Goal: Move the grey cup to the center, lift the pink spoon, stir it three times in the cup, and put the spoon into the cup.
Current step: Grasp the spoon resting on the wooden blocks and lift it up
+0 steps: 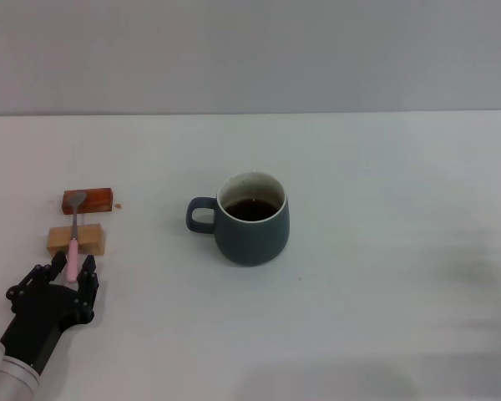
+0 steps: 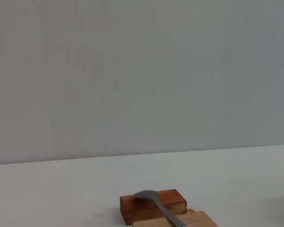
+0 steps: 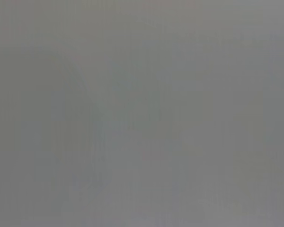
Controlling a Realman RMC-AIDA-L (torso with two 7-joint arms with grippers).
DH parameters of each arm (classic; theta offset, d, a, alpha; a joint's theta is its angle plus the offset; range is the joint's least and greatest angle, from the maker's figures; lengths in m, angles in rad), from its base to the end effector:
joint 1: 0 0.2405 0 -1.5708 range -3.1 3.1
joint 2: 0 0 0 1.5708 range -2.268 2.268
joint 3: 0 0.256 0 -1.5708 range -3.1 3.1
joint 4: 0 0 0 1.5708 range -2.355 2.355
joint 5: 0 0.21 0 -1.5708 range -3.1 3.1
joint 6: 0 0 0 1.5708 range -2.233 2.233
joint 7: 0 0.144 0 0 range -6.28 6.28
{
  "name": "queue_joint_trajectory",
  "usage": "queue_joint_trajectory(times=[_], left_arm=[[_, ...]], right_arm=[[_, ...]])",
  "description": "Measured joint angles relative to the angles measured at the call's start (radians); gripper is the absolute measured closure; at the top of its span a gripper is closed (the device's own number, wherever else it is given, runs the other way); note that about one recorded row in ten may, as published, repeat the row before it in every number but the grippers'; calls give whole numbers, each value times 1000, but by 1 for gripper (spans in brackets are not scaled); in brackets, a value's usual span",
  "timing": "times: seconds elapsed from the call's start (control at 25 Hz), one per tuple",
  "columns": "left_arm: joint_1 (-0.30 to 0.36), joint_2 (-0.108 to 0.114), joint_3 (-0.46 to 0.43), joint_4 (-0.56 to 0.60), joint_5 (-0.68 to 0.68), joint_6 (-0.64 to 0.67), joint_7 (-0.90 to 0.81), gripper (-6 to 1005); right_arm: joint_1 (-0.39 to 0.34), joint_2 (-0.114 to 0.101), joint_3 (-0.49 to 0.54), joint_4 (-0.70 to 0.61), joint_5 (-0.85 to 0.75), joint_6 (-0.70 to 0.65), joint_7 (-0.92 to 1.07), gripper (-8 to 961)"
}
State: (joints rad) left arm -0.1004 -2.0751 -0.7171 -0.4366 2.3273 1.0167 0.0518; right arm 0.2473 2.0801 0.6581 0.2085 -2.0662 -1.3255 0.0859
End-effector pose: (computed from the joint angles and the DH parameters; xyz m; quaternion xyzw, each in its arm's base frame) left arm -0.3547 0.2333 -0.0699 -0.7336 -0.2957 -0.2127 0.5737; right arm 0.3591 0.2639 -0.0087 -0.6469 0.2480 0.2986 0.6564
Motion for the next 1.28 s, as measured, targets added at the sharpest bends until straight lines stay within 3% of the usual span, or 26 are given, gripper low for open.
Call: queue_joint_trajectory(times=[0.96,1.2,1.28], left_arm=[[-8,1,-1,22,0,5,-8,647],[-3,1,6,20,0,60,2,847],[-1,2,7,16,0,75,2,848]], right_arm=[[0,0,-12,3,0,0,0,954],[-3,0,-12,7,0,0,0,954],[-5,0,-12,7,0,0,0,954]])
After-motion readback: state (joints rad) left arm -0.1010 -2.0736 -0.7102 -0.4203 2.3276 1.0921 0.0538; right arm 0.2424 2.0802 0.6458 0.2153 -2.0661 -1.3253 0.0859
